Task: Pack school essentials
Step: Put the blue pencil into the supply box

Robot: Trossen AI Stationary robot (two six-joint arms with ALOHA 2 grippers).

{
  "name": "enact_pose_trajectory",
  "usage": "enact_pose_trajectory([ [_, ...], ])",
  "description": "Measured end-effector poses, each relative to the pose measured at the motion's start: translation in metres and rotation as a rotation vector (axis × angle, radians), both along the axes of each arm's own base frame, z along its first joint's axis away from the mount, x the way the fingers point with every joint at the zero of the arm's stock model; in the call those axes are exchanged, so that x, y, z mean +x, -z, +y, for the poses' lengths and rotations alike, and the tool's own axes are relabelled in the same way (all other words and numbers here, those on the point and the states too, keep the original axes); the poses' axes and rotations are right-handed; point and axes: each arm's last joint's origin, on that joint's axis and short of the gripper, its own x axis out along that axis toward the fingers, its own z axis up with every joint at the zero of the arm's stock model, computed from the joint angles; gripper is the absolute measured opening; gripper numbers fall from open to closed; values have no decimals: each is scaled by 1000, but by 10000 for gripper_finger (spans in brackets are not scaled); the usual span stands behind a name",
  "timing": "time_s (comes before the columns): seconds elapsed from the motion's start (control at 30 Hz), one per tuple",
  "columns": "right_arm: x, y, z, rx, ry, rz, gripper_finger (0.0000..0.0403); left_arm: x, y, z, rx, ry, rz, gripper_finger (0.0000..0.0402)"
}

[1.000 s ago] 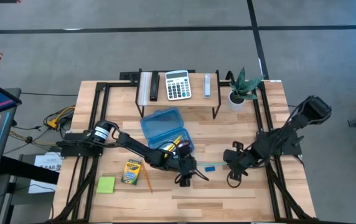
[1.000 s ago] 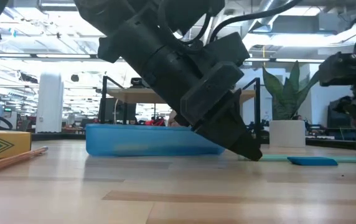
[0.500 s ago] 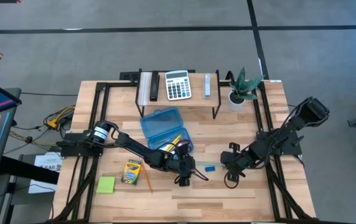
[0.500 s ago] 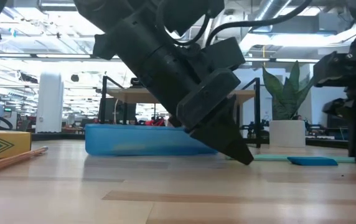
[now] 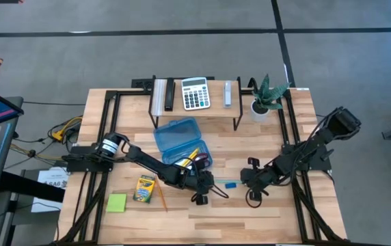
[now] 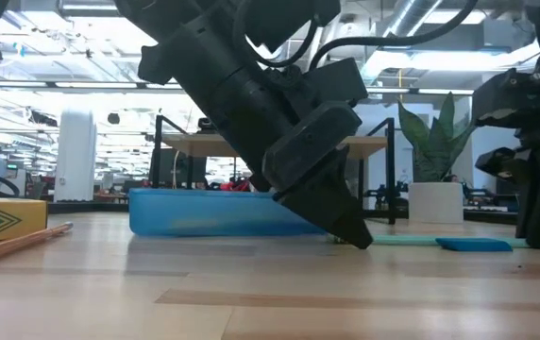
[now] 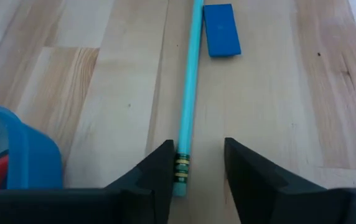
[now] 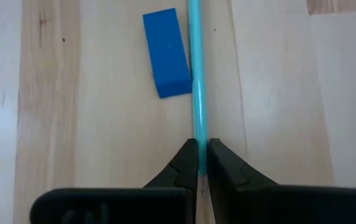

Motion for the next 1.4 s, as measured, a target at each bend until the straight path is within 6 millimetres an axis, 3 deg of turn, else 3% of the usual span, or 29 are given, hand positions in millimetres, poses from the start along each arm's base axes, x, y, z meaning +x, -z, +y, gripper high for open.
enact_pose_trajectory([
  [0.4,3,-1,2,6,-31,-31,37,-3,2,-6,-36,26,26,9],
  [0.73,2,-7,1,18,-38,-54,38,2,-8,-12,-29,47,52,1],
  [1.03,-2,-31,-1,46,-60,-157,38,11,-35,-29,13,110,107,1],
  [1.4,-3,-63,-14,3,-49,-339,38,13,-55,-32,52,110,106,2],
])
